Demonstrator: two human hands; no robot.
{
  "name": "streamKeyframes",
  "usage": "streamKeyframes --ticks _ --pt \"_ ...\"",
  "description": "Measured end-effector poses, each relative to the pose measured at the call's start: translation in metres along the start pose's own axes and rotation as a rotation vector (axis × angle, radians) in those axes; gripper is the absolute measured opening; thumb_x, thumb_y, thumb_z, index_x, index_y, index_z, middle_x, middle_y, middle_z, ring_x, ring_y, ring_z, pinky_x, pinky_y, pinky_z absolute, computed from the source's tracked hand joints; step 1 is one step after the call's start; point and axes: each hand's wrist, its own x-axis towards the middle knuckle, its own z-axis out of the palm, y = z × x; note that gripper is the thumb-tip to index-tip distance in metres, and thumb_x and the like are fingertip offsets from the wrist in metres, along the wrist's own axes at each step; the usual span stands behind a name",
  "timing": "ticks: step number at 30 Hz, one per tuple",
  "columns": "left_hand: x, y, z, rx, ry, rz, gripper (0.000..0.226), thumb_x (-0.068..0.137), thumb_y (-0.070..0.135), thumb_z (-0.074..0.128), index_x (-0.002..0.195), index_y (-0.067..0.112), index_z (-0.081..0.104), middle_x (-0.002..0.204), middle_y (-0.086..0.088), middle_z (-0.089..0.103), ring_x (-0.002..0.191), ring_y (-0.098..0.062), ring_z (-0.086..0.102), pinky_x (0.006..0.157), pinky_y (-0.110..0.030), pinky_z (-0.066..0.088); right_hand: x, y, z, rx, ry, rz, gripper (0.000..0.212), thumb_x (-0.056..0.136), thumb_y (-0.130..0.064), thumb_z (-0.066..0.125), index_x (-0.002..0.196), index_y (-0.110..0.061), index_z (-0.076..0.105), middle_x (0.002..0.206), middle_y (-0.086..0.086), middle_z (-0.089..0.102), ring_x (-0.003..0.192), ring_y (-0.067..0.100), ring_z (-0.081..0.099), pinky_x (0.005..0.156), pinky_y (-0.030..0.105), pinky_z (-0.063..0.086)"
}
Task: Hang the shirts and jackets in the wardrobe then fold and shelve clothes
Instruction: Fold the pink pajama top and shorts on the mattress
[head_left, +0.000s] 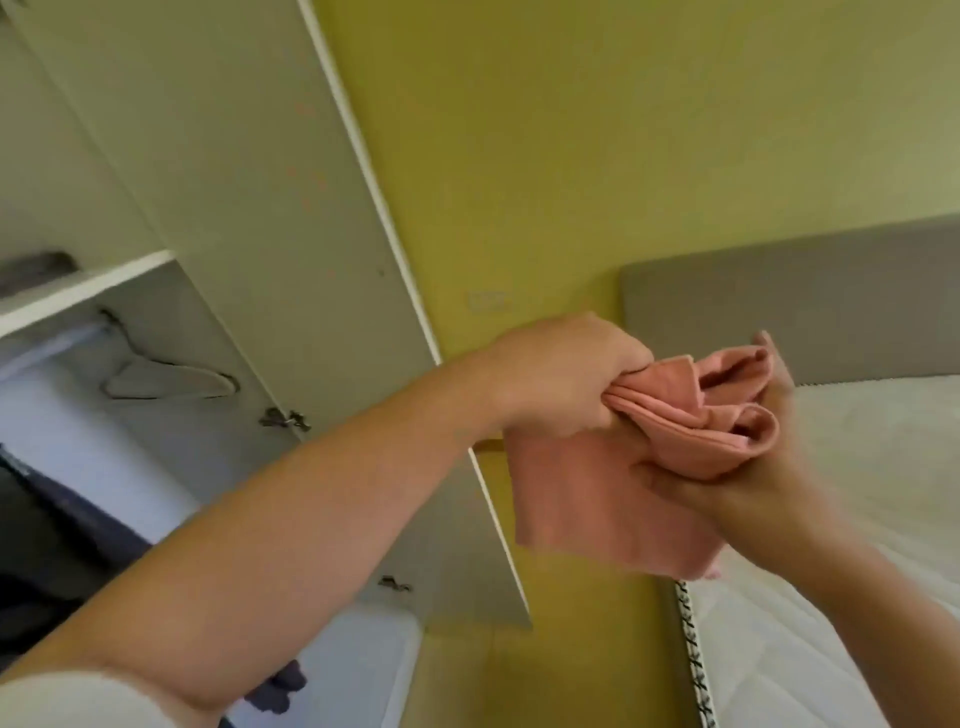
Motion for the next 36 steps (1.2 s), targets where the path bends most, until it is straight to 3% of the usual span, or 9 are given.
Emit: streamKeyframes --ticks 2,6,17,20,23,27,30,33,36 --pt "-0.029 -0.033 -0.034 0.023 -0.006 -0.084 0.014 0.079 0.016 0.071 0.077 0.019 0.058 0.069 0.01 0.057 0.07 -0.014 0.055 0.057 -0.026 0.037 0.031 -0.036 0.031 0.06 -0.168 -0.09 0.126 0.048 -0.025 0.098 0.146 -0.048 0.021 0.131 -0.027 0.054 0.111 -0.016 0.055 0.088 0.006 0.047" --pt "-0.089 -0.083 -0.09 -0.059 -0.059 -0.27 0.035 0.073 0.041 0.086 0.089 0.017 0.066 0.079 0.004 0.067 0.075 -0.018 0.062 0.067 -0.035 0.046 0.07 -0.091 0.092 0.157 -0.605 -0.155 0.065 0.066 -0.015 0.092 0.124 -0.028 0.064 0.116 -0.004 0.072 0.11 0.016 0.067 0.096 0.048 0.053" --pt "-0.231 -0.163 -0.202 -0.068 0.097 -0.704 0.04 0.069 0.045 0.088 0.093 0.019 0.07 0.083 0.008 0.071 0.072 -0.009 0.063 0.064 -0.028 0.047 0.141 -0.22 0.246 0.167 -0.972 -0.22 0.053 0.06 -0.026 0.096 0.109 -0.028 0.073 0.102 -0.013 0.076 0.094 0.006 0.072 0.072 0.018 0.057" --pt "-0.26 -0.187 -0.227 -0.064 0.167 -0.798 0.033 0.067 0.044 0.089 0.087 0.025 0.069 0.076 0.017 0.07 0.066 0.002 0.058 0.058 -0.016 0.044 0.165 -0.262 0.289 0.07 -1.011 -0.294 0.054 0.059 -0.028 0.096 0.108 -0.025 0.074 0.101 -0.013 0.076 0.095 0.006 0.071 0.082 0.025 0.059" --pt "-0.287 -0.214 -0.253 0.02 0.241 -0.887 0.035 0.067 0.045 0.088 0.088 0.023 0.07 0.082 0.009 0.072 0.071 -0.006 0.061 0.065 -0.025 0.046 0.19 -0.307 0.332 -0.038 -1.018 -0.395 0.058 0.058 -0.03 0.096 0.11 -0.021 0.072 0.106 -0.008 0.074 0.1 0.012 0.069 0.093 0.033 0.055" --pt "-0.313 -0.261 -0.284 0.164 0.313 -0.983 0.043 0.067 0.05 0.087 0.088 0.017 0.069 0.086 -0.003 0.072 0.08 -0.025 0.065 0.069 -0.038 0.05 0.227 -0.359 0.39 -0.163 -0.99 -0.469 0.057 0.057 -0.034 0.096 0.104 -0.019 0.069 0.086 -0.006 0.065 0.072 0.015 0.058 0.05 0.021 0.046" --pt "-0.324 -0.305 -0.308 0.302 0.361 -1.028 0.048 0.067 0.053 0.086 0.083 0.014 0.064 0.076 -0.003 0.066 0.066 -0.021 0.055 0.057 -0.027 0.039 0.256 -0.387 0.438 -0.156 -0.991 -0.482 0.043 0.061 -0.023 0.095 0.096 -0.021 0.069 0.073 -0.004 0.058 0.06 0.013 0.048 0.04 0.018 0.037" --pt "-0.337 -0.354 -0.326 0.44 0.435 -1.064 0.051 0.069 0.05 0.086 0.068 0.014 0.05 0.061 0.001 0.048 0.058 -0.018 0.04 0.049 -0.027 0.026 0.282 -0.415 0.489 -0.083 -0.985 -0.487 0.031 0.07 -0.006 0.088 0.093 -0.016 0.069 0.068 0.004 0.066 0.052 0.016 0.063 0.046 0.025 0.054" --pt "-0.359 -0.405 -0.331 0.623 0.549 -1.093 0.042 0.076 0.044 0.083 0.072 0.015 0.054 0.068 -0.003 0.056 0.068 -0.026 0.052 0.058 -0.034 0.035 0.304 -0.434 0.545 -0.052 -0.768 -0.672 0.016 0.081 0.001 0.07 0.096 -0.003 0.07 0.084 0.018 0.072 0.073 0.032 0.071 0.067 0.041 0.061"
